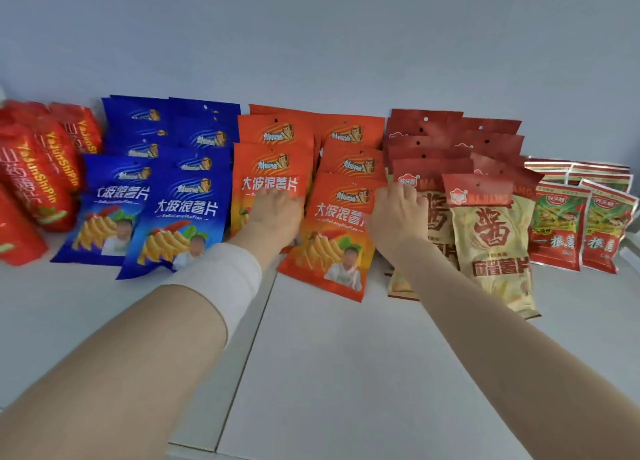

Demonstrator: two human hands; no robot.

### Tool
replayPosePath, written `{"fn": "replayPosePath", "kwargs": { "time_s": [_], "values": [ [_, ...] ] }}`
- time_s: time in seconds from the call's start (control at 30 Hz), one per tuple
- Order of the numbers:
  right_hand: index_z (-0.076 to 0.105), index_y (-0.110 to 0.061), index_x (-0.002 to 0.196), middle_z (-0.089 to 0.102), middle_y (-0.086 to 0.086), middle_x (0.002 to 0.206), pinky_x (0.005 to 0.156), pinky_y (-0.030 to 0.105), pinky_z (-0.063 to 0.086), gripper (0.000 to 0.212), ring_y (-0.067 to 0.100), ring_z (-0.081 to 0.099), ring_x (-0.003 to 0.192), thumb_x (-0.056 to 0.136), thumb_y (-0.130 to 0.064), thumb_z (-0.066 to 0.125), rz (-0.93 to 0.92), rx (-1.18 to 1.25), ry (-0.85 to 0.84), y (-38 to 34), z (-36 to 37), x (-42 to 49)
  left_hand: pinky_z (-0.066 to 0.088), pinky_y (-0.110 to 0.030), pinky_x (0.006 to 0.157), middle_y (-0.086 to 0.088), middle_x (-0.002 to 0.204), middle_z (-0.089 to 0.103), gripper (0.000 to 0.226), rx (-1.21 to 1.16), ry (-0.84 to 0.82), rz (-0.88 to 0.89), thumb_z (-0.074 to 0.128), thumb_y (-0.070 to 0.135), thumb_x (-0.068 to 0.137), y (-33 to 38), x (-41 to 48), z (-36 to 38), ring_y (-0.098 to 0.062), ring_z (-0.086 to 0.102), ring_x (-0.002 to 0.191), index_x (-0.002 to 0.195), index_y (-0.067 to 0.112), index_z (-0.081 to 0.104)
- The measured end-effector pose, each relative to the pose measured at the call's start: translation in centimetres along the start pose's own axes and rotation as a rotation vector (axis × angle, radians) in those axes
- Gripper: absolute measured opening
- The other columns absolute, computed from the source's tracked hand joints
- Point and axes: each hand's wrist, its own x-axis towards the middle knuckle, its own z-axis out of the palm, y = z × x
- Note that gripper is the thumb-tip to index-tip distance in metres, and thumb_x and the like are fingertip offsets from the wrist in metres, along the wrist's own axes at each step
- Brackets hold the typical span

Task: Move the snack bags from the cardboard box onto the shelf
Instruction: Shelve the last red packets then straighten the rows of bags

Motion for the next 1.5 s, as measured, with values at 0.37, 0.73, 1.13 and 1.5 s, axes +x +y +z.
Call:
{"fn": "replayPosePath", "kwargs": {
  "time_s": [0.37, 0.73, 1.13, 1.5],
  "values": [
    [0.036, -0.011, 0.136, 0.038, 0.013, 0.142, 0.101, 0.044, 0.033, 0.049, 0.032, 0.032, 0.132, 0.094, -0.034, 0.045, 0.055, -0.204, -0.180, -9.4, 4.1, 1.6, 0.038, -0.036, 0.097, -0.010, 0.128, 0.053, 0.036, -0.201, -0.008, 0.070, 0.050, 0.022, 0.094, -7.2, 2.1, 6.9, -0.028, 0.049, 0.120, 0.128, 0.012, 0.046],
    [-0.010, -0.025, 0.147, 0.011, 0.017, 0.148, 0.111, 0.047, 0.017, 0.126, 0.034, 0.012, 0.138, 0.060, -0.070, 0.069, 0.814, 0.642, -0.148, -8.5, 10.2, -0.7, 0.015, -0.049, 0.116, -0.016, 0.156, -0.003, 0.087, -0.916, -0.042, -0.454, 0.065, 0.044, 0.083, -5.0, 4.4, 10.6, -0.039, -0.001, 0.143, 0.146, 0.016, 0.012],
    [0.005, -0.023, 0.147, 0.021, 0.010, 0.144, 0.109, 0.040, 0.025, 0.121, 0.019, 0.019, 0.135, 0.059, -0.034, 0.086, 0.453, 0.897, 0.128, -5.2, 13.6, 2.1, 0.018, -0.050, 0.115, -0.017, 0.154, 0.004, 0.095, -0.745, 0.136, -0.333, 0.074, 0.046, 0.072, -5.1, 6.7, 13.0, -0.037, 0.011, 0.141, 0.142, 0.015, 0.019],
    [0.015, -0.028, 0.148, -0.002, 0.009, 0.154, 0.115, 0.041, 0.019, 0.101, 0.024, 0.008, 0.143, 0.069, -0.041, 0.077, 0.371, 0.793, 0.131, -4.3, 14.3, 3.8, 0.022, -0.048, 0.112, -0.019, 0.154, 0.004, 0.093, -0.785, 0.229, -0.301, 0.077, 0.042, 0.071, -5.1, 7.6, 13.8, -0.035, 0.008, 0.141, 0.142, 0.012, 0.025]
  ]
}}
